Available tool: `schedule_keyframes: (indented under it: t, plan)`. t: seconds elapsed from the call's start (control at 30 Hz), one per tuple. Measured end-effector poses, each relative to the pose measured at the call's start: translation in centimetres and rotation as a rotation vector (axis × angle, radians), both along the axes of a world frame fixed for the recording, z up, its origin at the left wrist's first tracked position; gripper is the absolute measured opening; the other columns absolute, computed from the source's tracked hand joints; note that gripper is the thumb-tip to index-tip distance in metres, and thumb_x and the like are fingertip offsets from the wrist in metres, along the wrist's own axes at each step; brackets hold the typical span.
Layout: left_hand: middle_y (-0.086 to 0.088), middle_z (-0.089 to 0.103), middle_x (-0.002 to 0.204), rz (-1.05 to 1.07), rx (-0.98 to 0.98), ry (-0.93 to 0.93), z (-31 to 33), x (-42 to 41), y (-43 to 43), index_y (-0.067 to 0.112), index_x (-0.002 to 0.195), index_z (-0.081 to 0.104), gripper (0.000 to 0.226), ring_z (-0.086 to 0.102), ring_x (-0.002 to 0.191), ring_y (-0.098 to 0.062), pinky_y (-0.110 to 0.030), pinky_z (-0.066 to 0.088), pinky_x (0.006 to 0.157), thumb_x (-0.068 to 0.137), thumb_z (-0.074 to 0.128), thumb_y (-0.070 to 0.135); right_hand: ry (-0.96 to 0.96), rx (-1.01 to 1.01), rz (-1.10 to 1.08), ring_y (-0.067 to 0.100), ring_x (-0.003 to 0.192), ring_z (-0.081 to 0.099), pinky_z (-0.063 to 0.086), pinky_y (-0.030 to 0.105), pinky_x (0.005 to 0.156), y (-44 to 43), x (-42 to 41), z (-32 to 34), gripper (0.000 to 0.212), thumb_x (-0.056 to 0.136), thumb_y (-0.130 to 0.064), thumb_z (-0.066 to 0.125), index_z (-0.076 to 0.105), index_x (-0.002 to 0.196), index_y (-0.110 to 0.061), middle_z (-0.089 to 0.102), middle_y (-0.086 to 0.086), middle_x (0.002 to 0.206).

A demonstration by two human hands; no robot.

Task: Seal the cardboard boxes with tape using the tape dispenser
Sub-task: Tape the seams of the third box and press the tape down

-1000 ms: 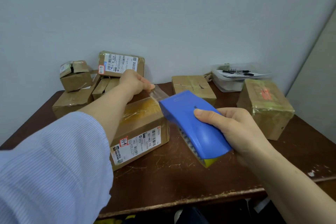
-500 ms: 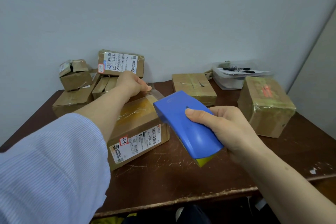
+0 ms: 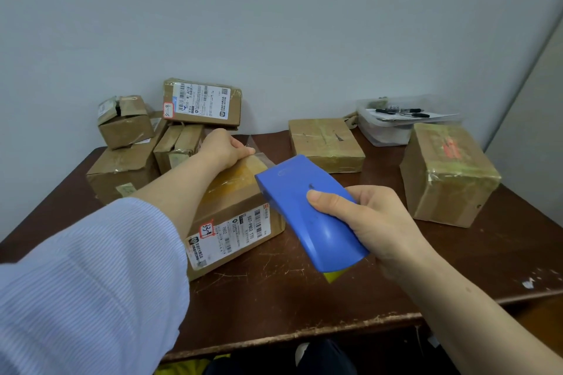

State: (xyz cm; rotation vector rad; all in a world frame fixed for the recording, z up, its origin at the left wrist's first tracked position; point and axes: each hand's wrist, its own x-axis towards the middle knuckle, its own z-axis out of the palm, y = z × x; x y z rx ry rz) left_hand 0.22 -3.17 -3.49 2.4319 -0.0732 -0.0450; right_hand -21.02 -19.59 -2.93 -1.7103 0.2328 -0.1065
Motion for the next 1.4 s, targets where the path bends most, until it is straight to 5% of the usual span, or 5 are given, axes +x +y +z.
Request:
schedule_keyframes:
  t: [0.17, 0.33, 1.0, 1.3, 1.4]
  plan:
    - [-0.016, 0.032, 0.145, 0.069, 0.216, -0.006, -0.5, 0.2, 0.7, 0.014, 0.141, 0.038, 0.074, 0.035, 0.132, -0.033, -0.045, 0.035, 0.108, 0.084, 0.062, 0.054, -0.009, 0.006, -0.002, 0.022, 0.064, 0.069, 0.055, 0.038, 0.067, 0.0, 0.0, -0.5, 0.043, 0.075, -0.034, 0.073, 0.069, 0.085, 0.007, 0.072, 0.013, 0.076]
    - [-0.008, 0.063, 0.11, -0.033, 0.157, -0.426, -0.5, -2.0, 0.0, 0.012, 0.109, 0.066, 0.029, 0.058, 0.102, -0.026, -0.036, 0.046, 0.082, 0.098, 0.045, 0.028, 0.0, 0.075, 0.02, 0.018, 0.062, 0.069, 0.054, 0.03, 0.059, -0.1, 0.0, -0.7, 0.034, 0.078, -0.031, 0.072, 0.07, 0.086, 0.003, 0.073, 0.01, 0.075]
    - [-0.011, 0.043, 0.144, -0.191, 0.47, -0.169, -1.4, -4.7, 1.4, 0.012, 0.142, 0.038, 0.046, 0.041, 0.131, -0.03, -0.047, 0.034, 0.106, 0.104, 0.02, 0.032, 0.106, 0.14, 0.091, 0.022, 0.061, 0.063, 0.045, 0.029, 0.06, -2.6, -1.3, -2.7, 0.037, 0.064, -0.035, 0.071, 0.068, 0.075, 0.001, 0.069, 0.014, 0.071]
    - [-0.01, 0.039, 0.146, -0.208, 0.504, -0.127, -1.0, -5.1, 1.2, 0.014, 0.143, 0.036, 0.053, 0.037, 0.133, -0.03, -0.043, 0.033, 0.104, 0.102, 0.022, 0.044, 0.151, -0.091, 0.06, 0.013, 0.072, 0.07, 0.052, 0.026, 0.064, -1.8, -0.5, -1.8, 0.075, 0.079, -0.031, 0.075, 0.037, 0.143, -0.027, 0.072, 0.002, 0.085]
    - [-0.01, 0.038, 0.147, -0.21, 0.504, -0.115, -1.0, -5.0, 1.2, 0.017, 0.144, 0.034, 0.057, 0.035, 0.134, -0.03, -0.042, 0.032, 0.104, 0.099, 0.024, 0.051, 0.104, -0.162, 0.109, 0.009, 0.086, 0.065, 0.048, 0.02, 0.068, -1.6, 0.2, -1.4, 0.051, 0.085, -0.027, 0.069, 0.052, 0.132, -0.037, 0.067, -0.001, 0.116]
